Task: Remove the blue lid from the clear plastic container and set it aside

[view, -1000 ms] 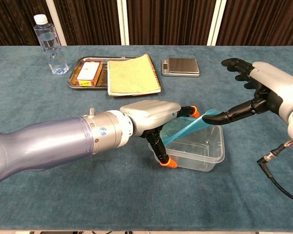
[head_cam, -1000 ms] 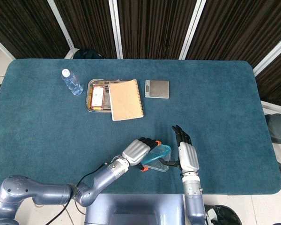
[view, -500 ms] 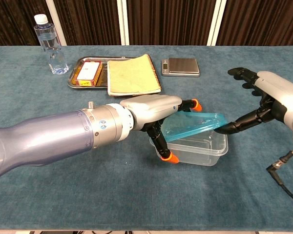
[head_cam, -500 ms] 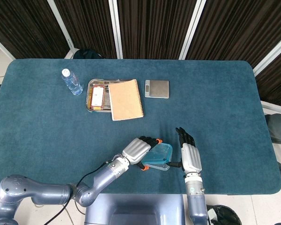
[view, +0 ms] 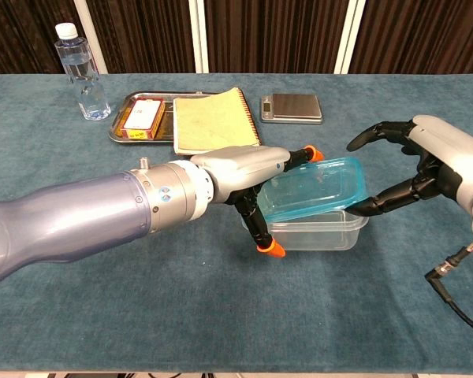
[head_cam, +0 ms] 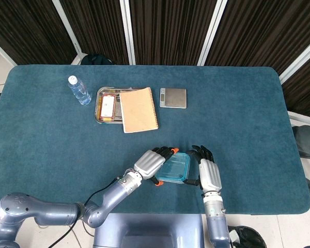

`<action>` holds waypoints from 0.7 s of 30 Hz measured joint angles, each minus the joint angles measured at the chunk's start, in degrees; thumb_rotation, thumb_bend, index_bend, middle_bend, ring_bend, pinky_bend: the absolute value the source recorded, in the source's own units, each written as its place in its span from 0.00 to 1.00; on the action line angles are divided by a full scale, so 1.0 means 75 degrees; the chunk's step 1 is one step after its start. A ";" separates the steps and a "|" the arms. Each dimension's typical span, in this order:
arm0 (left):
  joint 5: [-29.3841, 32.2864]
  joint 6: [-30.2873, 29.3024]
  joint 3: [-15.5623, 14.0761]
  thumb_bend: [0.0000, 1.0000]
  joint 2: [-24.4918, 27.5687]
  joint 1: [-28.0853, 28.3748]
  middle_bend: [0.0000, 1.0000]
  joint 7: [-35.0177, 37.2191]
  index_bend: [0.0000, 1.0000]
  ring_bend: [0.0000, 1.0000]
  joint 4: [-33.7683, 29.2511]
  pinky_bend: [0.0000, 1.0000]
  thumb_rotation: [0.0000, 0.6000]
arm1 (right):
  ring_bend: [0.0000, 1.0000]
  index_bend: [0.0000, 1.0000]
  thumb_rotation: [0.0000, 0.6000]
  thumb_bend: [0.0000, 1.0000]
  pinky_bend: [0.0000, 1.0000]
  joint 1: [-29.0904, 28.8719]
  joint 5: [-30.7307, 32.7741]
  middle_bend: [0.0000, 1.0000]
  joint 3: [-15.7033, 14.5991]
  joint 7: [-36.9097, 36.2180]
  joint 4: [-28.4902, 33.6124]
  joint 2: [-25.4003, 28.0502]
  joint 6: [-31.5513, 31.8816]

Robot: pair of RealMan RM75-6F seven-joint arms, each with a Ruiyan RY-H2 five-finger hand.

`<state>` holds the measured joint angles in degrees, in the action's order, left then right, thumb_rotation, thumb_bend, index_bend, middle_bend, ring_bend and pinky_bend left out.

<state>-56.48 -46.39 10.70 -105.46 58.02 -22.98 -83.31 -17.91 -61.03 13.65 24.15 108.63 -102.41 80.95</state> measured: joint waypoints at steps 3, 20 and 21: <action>0.0103 0.0045 -0.0012 0.00 0.0043 0.0032 0.00 -0.0091 0.00 0.00 -0.0053 0.23 1.00 | 0.00 0.36 1.00 0.24 0.00 0.0009 -0.0063 0.17 -0.0053 -0.0150 -0.0018 0.0001 -0.0030; 0.0455 0.0316 -0.0113 0.00 0.0328 0.0321 0.00 -0.0539 0.00 0.00 -0.0337 0.16 1.00 | 0.00 0.35 1.00 0.24 0.00 -0.0043 -0.0100 0.18 -0.0080 -0.0299 -0.0039 -0.0029 -0.0092; 0.0460 0.0337 -0.0113 0.00 0.0354 0.0338 0.00 -0.0542 0.00 0.00 -0.0361 0.16 1.00 | 0.00 0.36 1.00 0.24 0.00 -0.0049 -0.0090 0.18 -0.0073 -0.0303 -0.0047 -0.0037 -0.0096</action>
<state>-53.03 -43.86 9.86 -102.80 60.56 -27.04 -86.02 -18.28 -61.70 13.11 21.88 108.29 -102.69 80.23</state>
